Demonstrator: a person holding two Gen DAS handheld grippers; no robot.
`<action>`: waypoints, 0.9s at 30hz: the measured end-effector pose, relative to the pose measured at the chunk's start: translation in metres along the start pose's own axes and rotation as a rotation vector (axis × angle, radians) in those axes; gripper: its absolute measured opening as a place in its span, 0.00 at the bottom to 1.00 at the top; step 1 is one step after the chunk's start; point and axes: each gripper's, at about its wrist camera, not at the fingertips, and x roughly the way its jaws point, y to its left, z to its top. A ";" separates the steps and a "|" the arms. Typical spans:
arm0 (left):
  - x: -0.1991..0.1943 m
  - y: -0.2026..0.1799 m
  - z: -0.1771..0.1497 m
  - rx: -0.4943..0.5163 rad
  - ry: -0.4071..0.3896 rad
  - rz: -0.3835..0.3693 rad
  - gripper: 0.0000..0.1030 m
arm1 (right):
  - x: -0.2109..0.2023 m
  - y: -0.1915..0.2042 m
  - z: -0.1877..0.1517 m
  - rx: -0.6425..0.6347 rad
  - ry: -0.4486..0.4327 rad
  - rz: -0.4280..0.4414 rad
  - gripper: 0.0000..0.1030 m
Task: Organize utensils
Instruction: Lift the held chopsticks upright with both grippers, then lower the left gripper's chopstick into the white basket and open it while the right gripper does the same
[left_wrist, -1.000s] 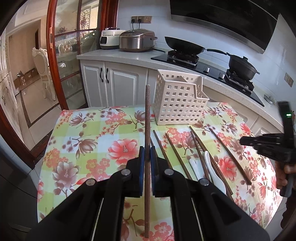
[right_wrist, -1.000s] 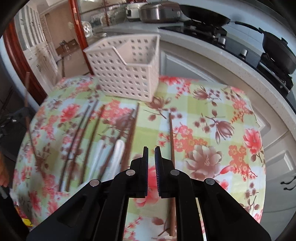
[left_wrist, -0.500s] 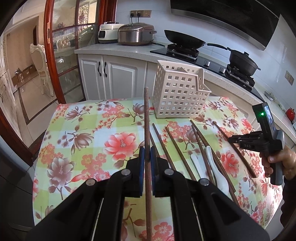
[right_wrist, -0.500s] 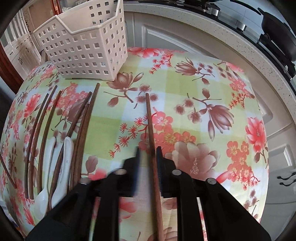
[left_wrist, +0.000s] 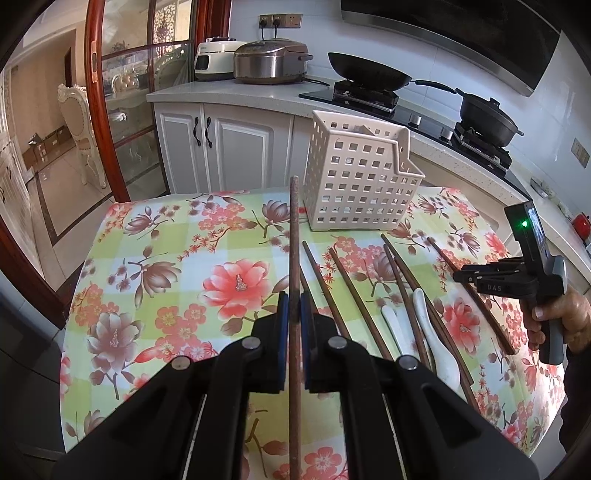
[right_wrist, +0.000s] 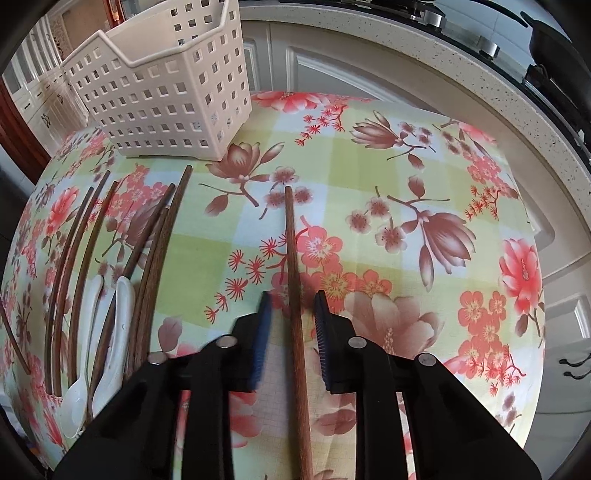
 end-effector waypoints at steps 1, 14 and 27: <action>0.000 0.000 0.000 0.000 0.000 0.000 0.06 | 0.000 0.000 0.001 -0.002 -0.001 -0.001 0.13; -0.021 -0.007 0.010 0.026 -0.055 0.005 0.06 | -0.085 0.009 -0.004 -0.017 -0.194 0.039 0.09; -0.047 -0.019 0.028 0.037 -0.124 -0.024 0.06 | -0.155 0.024 -0.010 -0.049 -0.319 0.071 0.08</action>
